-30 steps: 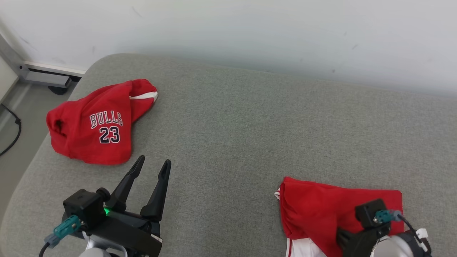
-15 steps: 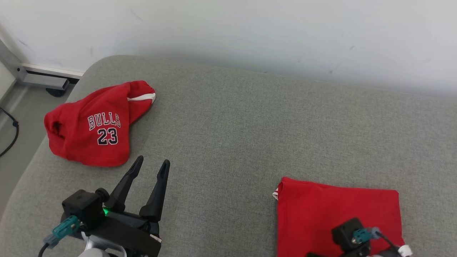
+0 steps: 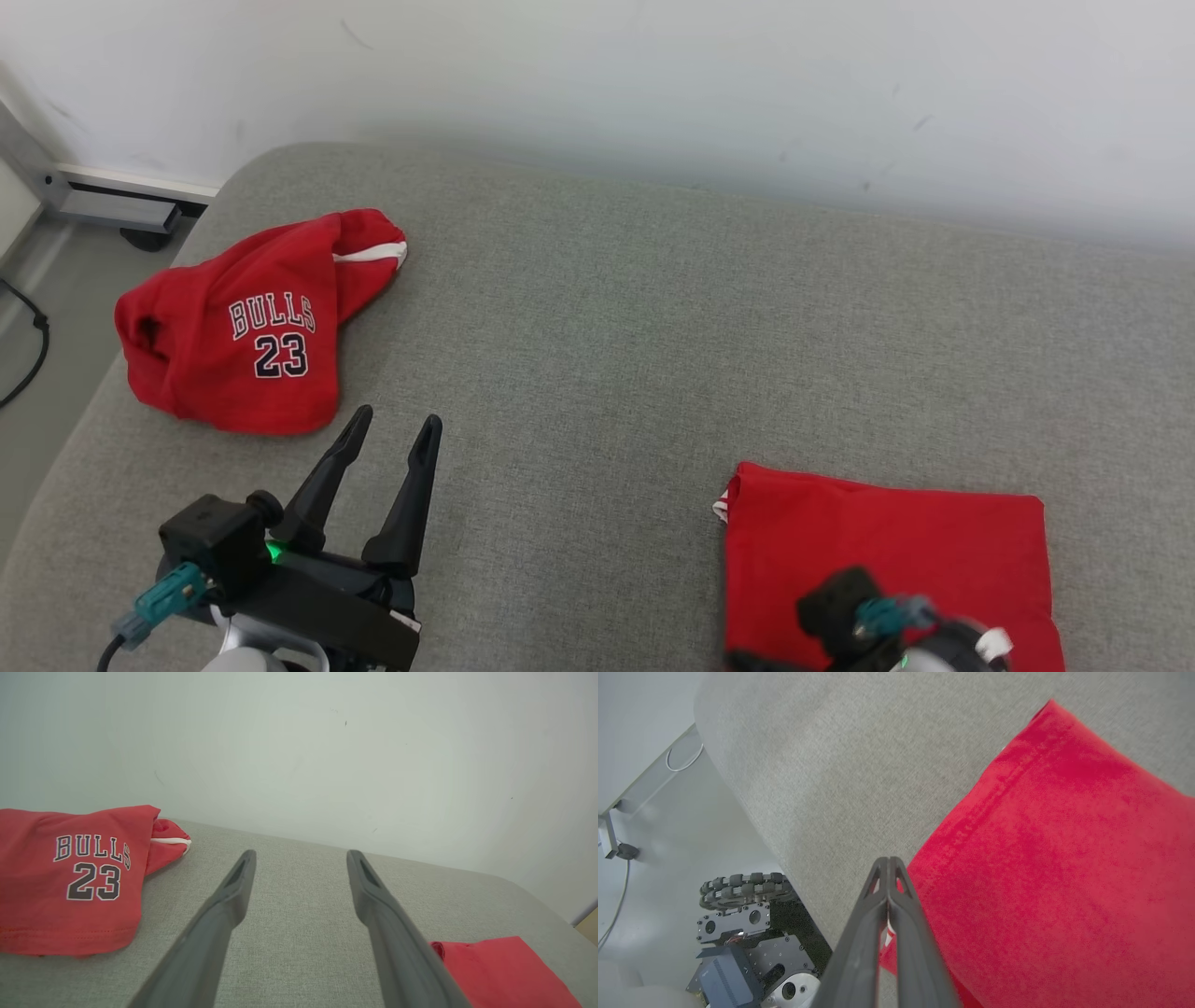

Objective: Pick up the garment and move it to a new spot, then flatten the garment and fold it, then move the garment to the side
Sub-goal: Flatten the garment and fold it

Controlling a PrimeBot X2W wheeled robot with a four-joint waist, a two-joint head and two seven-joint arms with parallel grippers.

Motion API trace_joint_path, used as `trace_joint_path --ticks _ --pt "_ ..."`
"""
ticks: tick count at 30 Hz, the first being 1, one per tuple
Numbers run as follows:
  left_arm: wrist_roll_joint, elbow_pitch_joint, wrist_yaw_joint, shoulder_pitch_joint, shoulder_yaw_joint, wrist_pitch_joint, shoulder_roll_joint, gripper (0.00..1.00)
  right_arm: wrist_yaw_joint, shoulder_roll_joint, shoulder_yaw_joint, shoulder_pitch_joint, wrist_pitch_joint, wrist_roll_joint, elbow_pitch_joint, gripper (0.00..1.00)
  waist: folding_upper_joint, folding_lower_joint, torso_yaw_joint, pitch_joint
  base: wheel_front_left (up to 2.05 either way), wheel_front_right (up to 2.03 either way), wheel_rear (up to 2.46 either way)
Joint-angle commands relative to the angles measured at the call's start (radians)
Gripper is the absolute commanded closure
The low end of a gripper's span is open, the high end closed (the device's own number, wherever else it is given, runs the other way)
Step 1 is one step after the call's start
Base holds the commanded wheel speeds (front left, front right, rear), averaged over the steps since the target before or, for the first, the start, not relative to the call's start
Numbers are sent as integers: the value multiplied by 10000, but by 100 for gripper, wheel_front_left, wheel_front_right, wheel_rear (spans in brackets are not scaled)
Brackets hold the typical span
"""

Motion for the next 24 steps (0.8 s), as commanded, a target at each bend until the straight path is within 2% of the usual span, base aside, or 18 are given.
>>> trace_joint_path --ticks 1,4,7,8,9,10,12,13,18,24 --pt "-45 11 56 -73 42 -36 57 0 -11 -37 -117 -148 -122 35 -129 100 0 1 -20 -6 0 0 0" --pt "-39 -12 62 -29 70 -54 108 0 -11 -48 -516 -276 -335 -142 -538 100 0 1 -96 -20 0 0 0" --pt "-20 -50 78 -39 63 -59 141 0 -11 -40 -1437 -239 -591 -536 -1058 100 0 1 -209 -27 0 0 0" --pt "-18 -62 80 -47 58 -60 150 0 -11 -28 -1718 -189 -674 -661 -1161 85 0 1 -235 -19 0 0 0" --pt "-15 -66 79 -56 52 -61 153 0 -11 -6 -2002 -91 -731 -772 -1216 56 0 1 -258 -14 0 0 0" --pt "-15 -69 71 -62 43 -60 161 0 -11 74 -2323 14 -814 -860 -1268 53 0 1 -287 -13 0 0 0" --pt "-13 -80 62 -84 21 -56 169 0 -11 192 -2999 214 -891 -1068 -1284 7 0 1 -323 4 0 0 0" --pt "-10 -86 59 -95 12 -50 175 0 -10 298 -3280 319 -955 -1091 -1312 0 0 1 -338 7 0 0 0" --pt "5 -133 80 -119 -9 -4 243 0 -11 871 -5083 846 -811 -1547 -1305 0 0 1 -466 88 0 0 0" --pt "10 -211 140 -177 22 5 291 0 -13 1256 -6969 731 280 -1038 -1186 0 0 1 -624 240 0 0 0"
